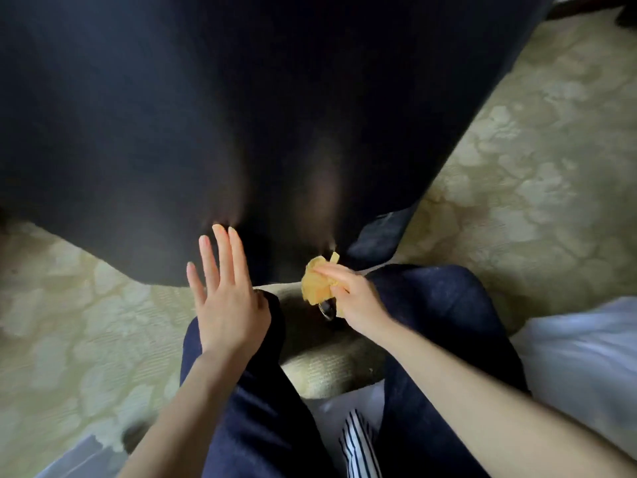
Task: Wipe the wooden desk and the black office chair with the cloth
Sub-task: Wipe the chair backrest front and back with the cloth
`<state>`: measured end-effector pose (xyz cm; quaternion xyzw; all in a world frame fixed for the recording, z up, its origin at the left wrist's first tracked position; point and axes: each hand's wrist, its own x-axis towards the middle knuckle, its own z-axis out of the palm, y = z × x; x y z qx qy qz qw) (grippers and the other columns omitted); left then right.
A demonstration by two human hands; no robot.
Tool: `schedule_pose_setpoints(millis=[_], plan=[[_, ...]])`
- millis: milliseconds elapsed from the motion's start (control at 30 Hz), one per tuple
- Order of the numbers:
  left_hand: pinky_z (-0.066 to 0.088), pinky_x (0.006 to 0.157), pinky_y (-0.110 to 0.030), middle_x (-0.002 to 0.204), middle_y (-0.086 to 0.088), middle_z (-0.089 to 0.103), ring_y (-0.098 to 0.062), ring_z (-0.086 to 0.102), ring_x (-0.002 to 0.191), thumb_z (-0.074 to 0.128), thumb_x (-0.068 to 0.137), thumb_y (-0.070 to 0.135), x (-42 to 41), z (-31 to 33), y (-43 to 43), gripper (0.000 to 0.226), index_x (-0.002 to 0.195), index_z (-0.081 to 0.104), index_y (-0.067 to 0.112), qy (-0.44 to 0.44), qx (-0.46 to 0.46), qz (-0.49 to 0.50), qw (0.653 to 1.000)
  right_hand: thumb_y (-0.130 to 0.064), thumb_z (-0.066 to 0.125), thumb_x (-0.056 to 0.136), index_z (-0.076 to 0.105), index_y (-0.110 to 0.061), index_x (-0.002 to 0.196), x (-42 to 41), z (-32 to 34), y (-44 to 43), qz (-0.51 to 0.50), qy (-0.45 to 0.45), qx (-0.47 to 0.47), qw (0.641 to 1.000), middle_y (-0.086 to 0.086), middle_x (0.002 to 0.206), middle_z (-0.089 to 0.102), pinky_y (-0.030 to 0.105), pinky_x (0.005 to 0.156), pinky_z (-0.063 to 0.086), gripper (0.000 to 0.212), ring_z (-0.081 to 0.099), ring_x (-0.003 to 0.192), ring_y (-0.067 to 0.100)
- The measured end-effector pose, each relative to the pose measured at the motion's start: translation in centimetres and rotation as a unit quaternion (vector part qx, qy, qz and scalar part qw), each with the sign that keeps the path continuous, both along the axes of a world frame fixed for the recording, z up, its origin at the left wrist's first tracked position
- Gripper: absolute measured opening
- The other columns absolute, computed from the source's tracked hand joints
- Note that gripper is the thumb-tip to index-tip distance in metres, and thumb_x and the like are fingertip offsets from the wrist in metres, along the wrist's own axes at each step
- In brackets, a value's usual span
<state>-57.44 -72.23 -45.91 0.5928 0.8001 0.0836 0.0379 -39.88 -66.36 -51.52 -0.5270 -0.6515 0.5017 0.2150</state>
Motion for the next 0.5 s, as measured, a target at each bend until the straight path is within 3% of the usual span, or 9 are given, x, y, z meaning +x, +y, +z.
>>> schedule_pose_setpoints(millis=[33, 100, 200, 233, 267, 333, 367, 433, 500], plan=[[0.007, 0.116, -0.053, 0.160, -0.015, -0.002, -0.032, -0.004, 0.147, 0.063, 0.074, 0.004, 0.1, 0.2, -0.2, 0.097, 0.152, 0.005, 0.008, 0.017, 0.012, -0.017, 1.000, 0.000, 0.044, 0.095, 0.060, -0.022, 0.127, -0.3, 0.5, -0.7, -0.137, 0.060, -0.091, 0.985, -0.005, 0.130, 0.056, 0.028, 0.104, 0.039, 0.042, 0.051, 0.118, 0.014], [0.004, 0.115, -0.053, 0.159, -0.018, 0.005, -0.034, -0.002, 0.146, 0.062, 0.072, 0.003, 0.5, 0.8, -0.7, 0.092, 0.151, 0.016, 0.008, 0.049, 0.035, -0.059, 0.996, -0.011, 0.049, 0.097, 0.058, -0.023, 0.127, -0.6, 1.0, -1.2, -0.351, 0.177, -0.261, 0.882, -0.002, 0.121, 0.059, 0.031, 0.094, 0.045, 0.034, 0.056, 0.108, 0.018], [0.002, 0.114, -0.054, 0.159, -0.015, 0.009, -0.035, 0.002, 0.146, 0.050, 0.071, 0.008, 1.3, 2.3, -0.5, 0.080, 0.148, 0.027, 0.009, 0.118, 0.062, -0.165, 0.977, -0.016, 0.044, 0.100, 0.062, -0.022, 0.104, -0.4, 1.3, -0.7, -0.485, 0.389, -0.360, 0.695, 0.015, 0.115, 0.061, 0.033, 0.094, 0.045, 0.019, 0.060, 0.107, 0.028], [0.003, 0.114, -0.054, 0.159, -0.013, 0.010, -0.034, 0.003, 0.146, 0.047, 0.071, 0.010, 1.6, 2.9, -0.1, 0.079, 0.148, 0.029, 0.008, 0.142, 0.063, -0.204, 0.966, -0.019, 0.042, 0.101, 0.061, -0.024, 0.095, -0.5, 1.4, -0.4, -0.511, 0.449, -0.367, 0.634, 0.019, 0.107, 0.062, 0.032, 0.086, 0.051, 0.020, 0.066, 0.095, 0.027], [0.003, 0.114, -0.055, 0.159, -0.011, 0.012, -0.033, 0.004, 0.147, 0.045, 0.072, 0.011, 1.6, 3.6, 0.2, 0.077, 0.147, 0.031, 0.007, 0.165, 0.067, -0.237, 0.955, -0.022, 0.042, 0.102, 0.055, -0.025, 0.083, -0.8, 1.7, 0.1, -0.530, 0.496, -0.370, 0.580, 0.014, 0.086, 0.063, 0.026, 0.065, 0.054, 0.023, 0.068, 0.069, 0.021], [0.000, 0.115, -0.055, 0.159, -0.008, 0.016, -0.029, 0.006, 0.146, 0.042, 0.074, 0.012, 2.1, 4.9, 1.4, 0.072, 0.146, 0.036, 0.007, 0.203, 0.075, -0.308, 0.926, -0.027, 0.040, 0.102, 0.046, -0.023, 0.073, -0.8, 2.6, 0.9, -0.566, 0.559, -0.356, 0.491, 0.001, 0.055, 0.055, 0.014, 0.031, 0.037, 0.030, 0.049, 0.029, 0.010], [-0.002, 0.115, -0.055, 0.158, -0.008, 0.017, -0.028, 0.007, 0.146, 0.042, 0.074, 0.012, 2.4, 5.6, 2.1, 0.072, 0.145, 0.037, 0.007, 0.222, 0.080, -0.333, 0.913, -0.031, 0.038, 0.102, 0.044, -0.022, 0.069, -0.8, 2.7, 1.3, -0.577, 0.573, -0.348, 0.466, -0.001, 0.051, 0.051, 0.011, 0.026, 0.030, 0.035, 0.043, 0.024, 0.008], [-0.005, 0.115, -0.054, 0.158, -0.007, 0.019, -0.028, 0.011, 0.146, 0.046, 0.071, 0.011, 2.9, 6.5, 3.5, 0.073, 0.143, 0.040, 0.007, 0.251, 0.083, -0.359, 0.895, -0.037, 0.039, 0.100, 0.040, -0.022, 0.063, -0.8, 2.9, 2.6, -0.597, 0.546, -0.322, 0.491, -0.002, 0.060, 0.042, 0.009, 0.026, 0.025, 0.040, 0.036, 0.028, 0.005], [-0.006, 0.115, -0.054, 0.158, -0.006, 0.022, -0.029, 0.016, 0.146, 0.052, 0.070, 0.006, 3.4, 7.0, 4.6, 0.072, 0.142, 0.043, 0.007, 0.262, 0.079, -0.364, 0.890, -0.037, 0.040, 0.100, 0.056, -0.030, 0.087, -1.1, 3.7, 3.8, -0.620, 0.523, -0.287, 0.510, -0.001, 0.074, 0.048, 0.016, 0.035, 0.037, 0.021, 0.043, 0.048, 0.007]])
